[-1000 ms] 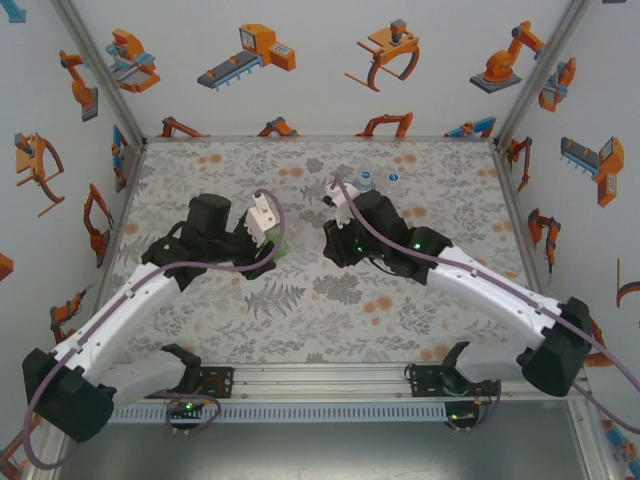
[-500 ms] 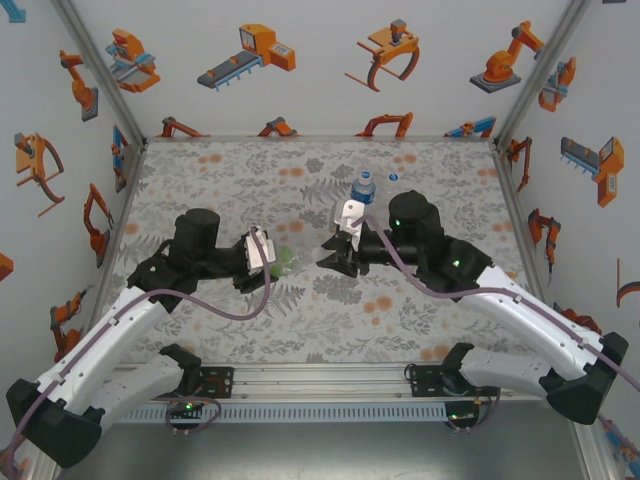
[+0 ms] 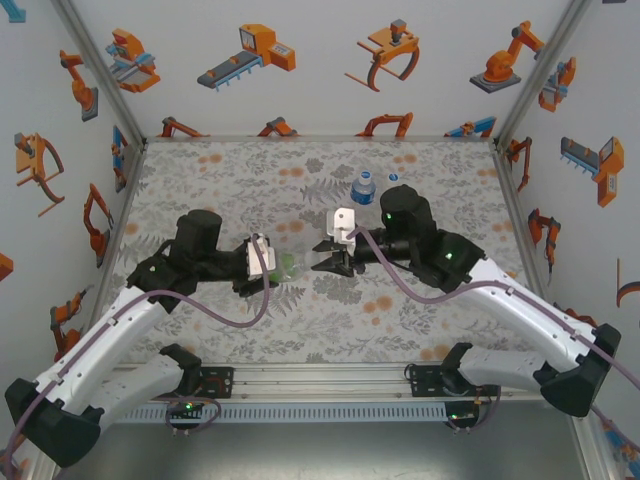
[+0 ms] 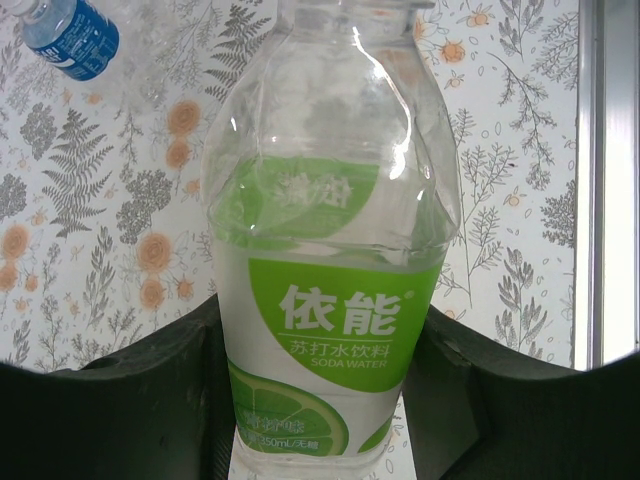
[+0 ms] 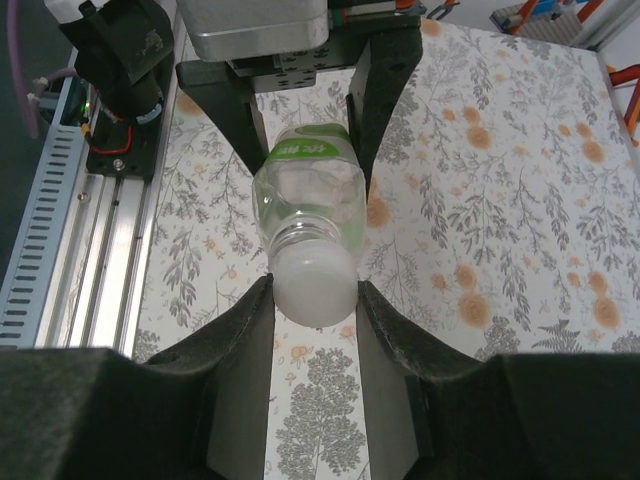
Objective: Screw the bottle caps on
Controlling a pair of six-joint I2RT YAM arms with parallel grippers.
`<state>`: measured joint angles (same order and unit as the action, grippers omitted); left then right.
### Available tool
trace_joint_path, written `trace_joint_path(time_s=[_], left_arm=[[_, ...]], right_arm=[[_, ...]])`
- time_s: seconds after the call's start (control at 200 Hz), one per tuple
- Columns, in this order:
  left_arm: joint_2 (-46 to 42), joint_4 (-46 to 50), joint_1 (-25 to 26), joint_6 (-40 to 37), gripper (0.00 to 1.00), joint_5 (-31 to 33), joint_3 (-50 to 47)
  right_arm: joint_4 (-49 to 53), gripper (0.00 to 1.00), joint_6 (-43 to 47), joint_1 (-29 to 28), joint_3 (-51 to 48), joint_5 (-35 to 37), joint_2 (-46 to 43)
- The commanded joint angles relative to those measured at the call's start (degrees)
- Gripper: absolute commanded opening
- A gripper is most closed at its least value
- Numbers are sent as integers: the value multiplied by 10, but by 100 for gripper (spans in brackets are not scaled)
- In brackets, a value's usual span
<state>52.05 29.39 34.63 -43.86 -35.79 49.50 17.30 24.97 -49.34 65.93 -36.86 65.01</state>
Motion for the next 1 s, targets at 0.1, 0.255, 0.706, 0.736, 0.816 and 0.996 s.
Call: trace_joint_path(time_s=[0.1,0.255,0.706,0.736,0.816,0.996], left_arm=[[-3,5,5,-7,0,-24,24],[-4,5,5,-3,0,-26,25],[3,-17,5,25,0,-20,24],[6,-17,5,27,0,-20,25],[10,-17,5,30,0,-19,27],[15,-17,5,28,0,-25,29]], right_arm=[[8,14,16,-4,21,-36,10],[5,14,16,-5,18,-46,15],[37,12,31,-6,17,-26,11],[36,12,31,-5,17,-27,11],[36,12,31,-5,16,-29,10],[20,11,27,-6,10,-6,9]])
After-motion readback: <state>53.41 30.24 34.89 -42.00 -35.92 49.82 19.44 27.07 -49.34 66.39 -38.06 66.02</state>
